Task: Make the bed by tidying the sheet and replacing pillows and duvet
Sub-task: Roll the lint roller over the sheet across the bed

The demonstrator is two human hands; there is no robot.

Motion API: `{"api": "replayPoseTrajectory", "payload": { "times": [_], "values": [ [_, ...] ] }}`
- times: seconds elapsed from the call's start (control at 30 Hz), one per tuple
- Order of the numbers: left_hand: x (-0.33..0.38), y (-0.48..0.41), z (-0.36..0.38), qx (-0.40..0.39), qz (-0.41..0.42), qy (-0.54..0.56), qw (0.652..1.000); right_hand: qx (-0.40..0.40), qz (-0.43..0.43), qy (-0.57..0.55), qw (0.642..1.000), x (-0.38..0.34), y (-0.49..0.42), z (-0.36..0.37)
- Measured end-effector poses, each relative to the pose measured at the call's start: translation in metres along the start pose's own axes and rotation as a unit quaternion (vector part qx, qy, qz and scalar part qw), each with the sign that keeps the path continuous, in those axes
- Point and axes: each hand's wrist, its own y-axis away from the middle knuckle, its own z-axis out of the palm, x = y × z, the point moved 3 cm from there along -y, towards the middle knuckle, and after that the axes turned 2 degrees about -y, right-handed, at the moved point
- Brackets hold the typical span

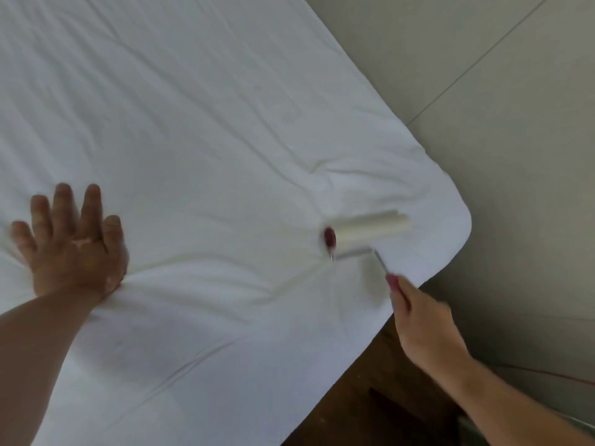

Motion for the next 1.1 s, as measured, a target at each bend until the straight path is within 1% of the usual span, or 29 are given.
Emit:
{"api": "replayPoseTrajectory", "payload": {
  "times": [0.1, 0.17, 0.23, 0.3, 0.37, 0.43, 0.47, 0.53, 0.6, 0.63, 0.67, 0.77, 0.83, 0.87, 0.93, 1.0, 1.07, 1.1],
  "values": [
    [-0.004, -0.004, 0.004, -0.022, -0.009, 0.011, 1.000, 0.070, -0.060, 0.038, 0.995, -0.063, -0.090, -0.030],
    [-0.002, -0.002, 0.004, -0.028, -0.014, -0.003, 1.000, 0.064, -0.069, 0.078, 0.992, -0.101, -0.133, -0.051],
    [0.002, 0.000, -0.001, -0.020, -0.024, -0.018, 0.999, 0.068, -0.078, 0.107, 0.989, -0.118, -0.148, -0.058],
    [0.005, -0.002, -0.004, -0.026, -0.023, -0.028, 0.999, 0.070, -0.081, 0.094, 0.990, -0.104, -0.131, -0.050],
    [0.005, -0.003, -0.001, -0.042, -0.029, -0.040, 0.998, 0.061, -0.055, 0.046, 0.996, -0.070, -0.089, -0.034],
    [0.005, -0.002, 0.001, -0.047, -0.035, -0.059, 0.997, 0.015, -0.017, 0.028, 0.999, -0.038, -0.035, -0.019],
    [0.006, -0.002, 0.002, -0.049, -0.035, -0.067, 0.996, -0.005, -0.004, 0.038, 0.999, -0.030, -0.012, -0.017],
    [0.008, -0.004, 0.001, -0.060, -0.038, -0.073, 0.995, -0.014, 0.006, 0.080, 0.997, -0.028, 0.016, -0.023],
    [0.008, -0.004, 0.000, -0.072, -0.042, -0.070, 0.994, 0.005, -0.001, 0.124, 0.992, -0.042, 0.022, -0.031],
    [0.008, -0.004, 0.000, -0.078, -0.043, -0.068, 0.994, 0.025, -0.018, 0.124, 0.992, -0.060, 0.023, -0.035],
    [0.007, -0.004, -0.001, -0.081, -0.041, -0.066, 0.994, 0.045, -0.041, 0.098, 0.993, -0.081, 0.021, -0.035],
    [0.006, -0.004, -0.003, -0.092, -0.038, -0.055, 0.993, 0.080, -0.138, 0.027, 0.987, -0.154, 0.000, -0.008],
    [0.007, -0.002, -0.011, -0.091, -0.037, -0.035, 0.995, 0.086, -0.192, -0.011, 0.978, -0.204, -0.025, 0.020],
    [0.007, -0.001, -0.017, -0.081, -0.032, -0.022, 0.996, 0.078, -0.200, -0.030, 0.976, -0.228, -0.037, 0.032],
    [0.003, -0.004, -0.036, -0.038, -0.007, 0.016, 0.999, 0.060, -0.199, -0.067, 0.976, -0.272, -0.054, 0.050],
    [-0.012, -0.022, -0.061, 0.028, 0.049, 0.048, 0.997, 0.064, -0.220, -0.090, 0.969, -0.311, -0.064, 0.060],
    [-0.042, -0.065, -0.084, 0.075, 0.081, 0.037, 0.993, 0.075, -0.243, -0.101, 0.962, -0.346, -0.075, 0.064],
    [-0.063, -0.100, -0.095, 0.088, 0.073, 0.022, 0.993, 0.078, -0.251, -0.096, 0.960, -0.364, -0.083, 0.066]
  ]
}}
